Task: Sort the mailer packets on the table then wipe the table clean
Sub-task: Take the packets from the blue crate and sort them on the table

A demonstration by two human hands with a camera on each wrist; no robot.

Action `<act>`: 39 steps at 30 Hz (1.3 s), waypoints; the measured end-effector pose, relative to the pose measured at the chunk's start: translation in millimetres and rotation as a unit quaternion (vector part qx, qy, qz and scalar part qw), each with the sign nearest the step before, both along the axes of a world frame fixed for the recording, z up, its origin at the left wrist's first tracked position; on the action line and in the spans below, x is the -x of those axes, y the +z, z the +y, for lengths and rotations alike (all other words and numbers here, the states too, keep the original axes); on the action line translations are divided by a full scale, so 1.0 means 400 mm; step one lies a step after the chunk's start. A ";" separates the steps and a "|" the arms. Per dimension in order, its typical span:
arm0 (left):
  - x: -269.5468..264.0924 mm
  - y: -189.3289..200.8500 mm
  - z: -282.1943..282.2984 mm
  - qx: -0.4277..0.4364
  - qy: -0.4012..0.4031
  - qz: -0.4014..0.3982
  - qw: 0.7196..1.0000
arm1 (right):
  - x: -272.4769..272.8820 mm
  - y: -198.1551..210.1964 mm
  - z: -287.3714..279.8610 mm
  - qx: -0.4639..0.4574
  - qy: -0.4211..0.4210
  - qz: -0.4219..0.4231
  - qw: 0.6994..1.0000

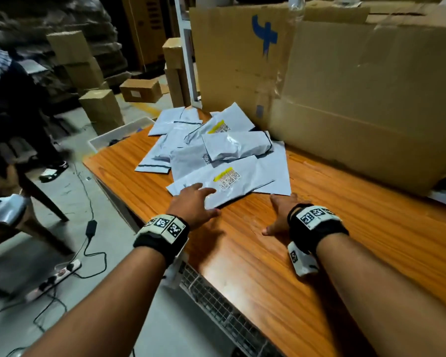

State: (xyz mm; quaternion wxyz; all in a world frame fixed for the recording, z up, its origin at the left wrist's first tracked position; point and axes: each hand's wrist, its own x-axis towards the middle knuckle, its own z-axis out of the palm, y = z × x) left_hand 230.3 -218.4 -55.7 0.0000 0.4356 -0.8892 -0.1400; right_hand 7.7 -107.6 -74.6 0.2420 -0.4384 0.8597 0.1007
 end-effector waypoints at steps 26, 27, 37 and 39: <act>0.093 -0.063 -0.041 0.057 -0.226 -0.121 0.965 | -0.026 -0.005 0.011 0.066 -0.137 -0.039 0.988; 0.093 -0.067 -0.037 0.045 -0.233 -0.121 0.964 | -0.029 -0.009 0.018 0.089 -0.149 -0.040 0.984; 0.090 -0.044 -0.057 -0.072 -0.242 -0.093 0.963 | -0.112 -0.007 0.042 0.201 -0.187 -0.012 0.961; 0.077 -0.025 -0.094 -0.097 -0.202 -0.010 0.974 | -0.105 -0.009 0.046 0.252 -0.252 -0.025 0.934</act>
